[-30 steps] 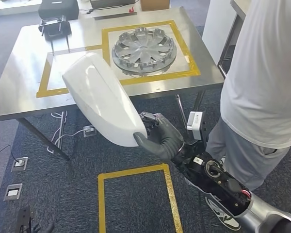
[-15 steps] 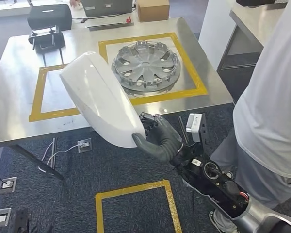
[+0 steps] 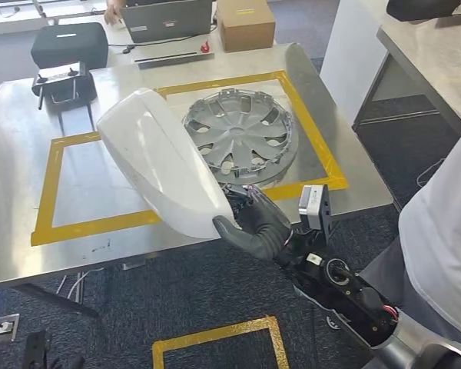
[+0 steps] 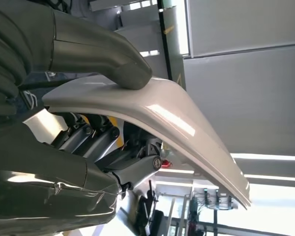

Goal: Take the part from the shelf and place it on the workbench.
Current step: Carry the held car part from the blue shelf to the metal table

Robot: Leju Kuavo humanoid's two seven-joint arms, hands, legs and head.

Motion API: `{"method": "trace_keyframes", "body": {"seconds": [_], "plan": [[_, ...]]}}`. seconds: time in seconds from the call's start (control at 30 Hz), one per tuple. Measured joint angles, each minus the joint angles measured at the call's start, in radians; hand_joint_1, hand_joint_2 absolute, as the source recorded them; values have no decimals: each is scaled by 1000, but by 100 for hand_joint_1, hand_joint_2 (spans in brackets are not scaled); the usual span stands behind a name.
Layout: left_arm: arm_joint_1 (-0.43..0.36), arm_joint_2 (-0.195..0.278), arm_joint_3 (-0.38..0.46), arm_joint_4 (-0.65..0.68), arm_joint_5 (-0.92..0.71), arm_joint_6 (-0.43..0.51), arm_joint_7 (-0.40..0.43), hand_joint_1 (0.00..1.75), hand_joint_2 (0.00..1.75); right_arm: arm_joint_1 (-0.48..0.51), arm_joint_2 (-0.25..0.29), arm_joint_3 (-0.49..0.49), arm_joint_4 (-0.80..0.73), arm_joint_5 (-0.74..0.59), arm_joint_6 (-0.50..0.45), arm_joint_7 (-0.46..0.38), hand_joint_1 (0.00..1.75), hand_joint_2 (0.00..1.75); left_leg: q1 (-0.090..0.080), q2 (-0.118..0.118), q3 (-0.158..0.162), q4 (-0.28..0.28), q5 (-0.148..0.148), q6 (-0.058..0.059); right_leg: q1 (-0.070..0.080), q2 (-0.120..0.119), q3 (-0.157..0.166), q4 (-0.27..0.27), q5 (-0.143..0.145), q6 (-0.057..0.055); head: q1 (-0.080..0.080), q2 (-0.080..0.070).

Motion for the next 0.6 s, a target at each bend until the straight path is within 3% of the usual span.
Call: {"method": "trace_keyframes", "body": {"seconds": [0.07,0.1,0.13,0.2,0.23,0.27,0.37,0.43,0.5,0.53,0.57,0.6], "plan": [[2,-1,0,0,-3,4,1,0,175,2,0,-2,0,6,10,3,175,175,12,5,-62,1,-91,-10,-5,1,46,-2,-33,6,0,0],[2,-1,0,0,-5,8,2,0,175,4,0,-3,0,8,15,4,175,175,16,7,-76,-32,-109,-14,-9,2,71,-3,-52,10,0,0],[2,0,0,0,-6,11,3,0,175,5,0,-4,0,10,18,5,175,175,20,9,-82,-84,-87,-16,-12,3,96,-3,-73,15,0,0],[4,0,0,0,-8,17,4,0,175,7,0,-6,1,12,22,7,175,175,22,14,-84,-200,74,-17,-14,5,132,0,-112,26,-4,0],[5,1,-1,1,-9,18,5,0,175,8,1,-8,1,12,23,7,175,175,21,15,-83,-233,152,-13,-12,7,140,3,-131,33,-7,0],[7,1,-2,1,-10,20,5,0,175,9,1,-10,1,13,23,8,175,175,19,17,-83,-245,200,-7,-10,9,146,1,-146,40,-8,0],[1,0,-3,0,-15,23,3,0,175,10,2,-17,-3,14,23,8,175,175,19,15,-74,-237,197,16,-12,6,161,-7,-177,56,1,0],[-6,0,-4,0,-19,24,1,0,175,10,3,-22,-6,15,23,8,175,175,19,15,-59,-244,185,29,-12,-1,129,66,-217,62,9,0],[-7,0,-7,0,-23,25,1,0,175,13,3,-25,-7,16,23,8,175,175,16,15,-42,-248,171,39,-10,-4,38,219,-268,65,16,0],[-7,-1,-8,0,-25,25,1,0,175,16,3,-26,-8,17,22,10,175,175,14,14,-33,-249,164,42,-9,-4,-8,282,-277,65,18,0],[-7,-1,-9,0,-27,25,1,0,175,20,3,-28,-8,18,21,12,175,175,12,13,-24,-249,156,44,-8,-4,-42,312,-266,63,20,0],[-7,-2,-11,0,-28,26,2,0,175,23,3,-29,-8,20,20,15,175,175,9,11,-13,-250,149,45,-6,-4,-57,300,-233,58,22,0]]}}
